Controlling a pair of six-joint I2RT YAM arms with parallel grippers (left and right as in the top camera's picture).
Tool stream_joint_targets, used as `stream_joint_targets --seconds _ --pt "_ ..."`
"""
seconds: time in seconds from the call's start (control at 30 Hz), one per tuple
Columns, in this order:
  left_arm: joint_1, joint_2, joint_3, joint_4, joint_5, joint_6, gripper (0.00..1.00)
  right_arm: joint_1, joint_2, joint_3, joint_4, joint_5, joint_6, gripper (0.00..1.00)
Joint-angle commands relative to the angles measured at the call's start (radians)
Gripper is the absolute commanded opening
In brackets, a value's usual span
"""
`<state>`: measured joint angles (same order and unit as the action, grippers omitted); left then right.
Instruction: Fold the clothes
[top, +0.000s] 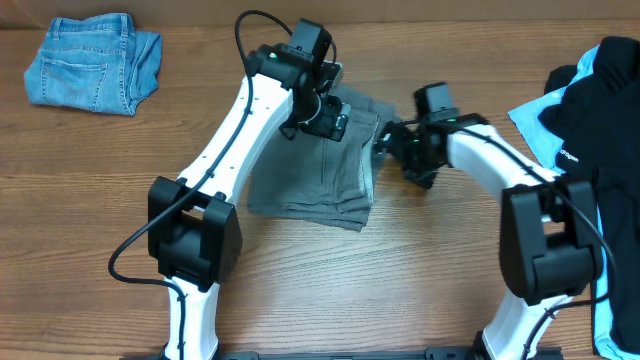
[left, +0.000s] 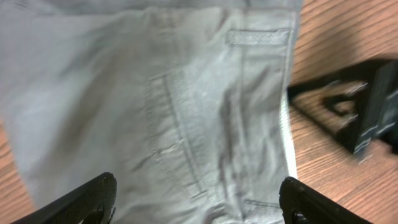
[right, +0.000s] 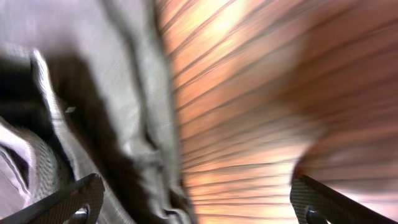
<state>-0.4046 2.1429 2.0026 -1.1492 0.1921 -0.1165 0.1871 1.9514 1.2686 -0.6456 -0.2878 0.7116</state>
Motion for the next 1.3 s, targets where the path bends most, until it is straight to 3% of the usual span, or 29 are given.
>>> stream_joint_targets --seconds 0.0,0.27,0.6,0.83,1.13,1.2,1.27 --pt "0.080 -0.015 0.046 -0.029 0.008 0.015 0.86 -0.063 -0.131 -0.003 -0.014 0.006 -0.022 1.00" --pt "0.186 0.002 0.013 -0.051 -0.002 0.004 0.84 -0.045 -0.199 -0.003 0.052 -0.197 -0.119 1.00" --pt "0.193 0.089 -0.052 -0.043 0.030 -0.003 0.82 0.111 -0.110 -0.005 0.101 -0.060 -0.122 0.97" --pt "0.192 0.147 -0.052 -0.039 0.030 -0.003 0.82 0.150 -0.026 -0.005 0.140 -0.053 -0.079 0.77" --pt "0.192 0.211 -0.052 -0.040 -0.010 -0.003 0.82 0.137 -0.004 -0.005 0.057 0.052 -0.045 0.11" --pt "0.192 0.219 -0.052 -0.042 -0.021 -0.003 0.82 0.129 -0.004 -0.005 0.026 0.053 -0.046 0.04" --pt "0.193 0.225 -0.052 -0.043 -0.029 -0.003 0.82 0.125 -0.004 -0.005 -0.016 0.077 -0.045 0.04"
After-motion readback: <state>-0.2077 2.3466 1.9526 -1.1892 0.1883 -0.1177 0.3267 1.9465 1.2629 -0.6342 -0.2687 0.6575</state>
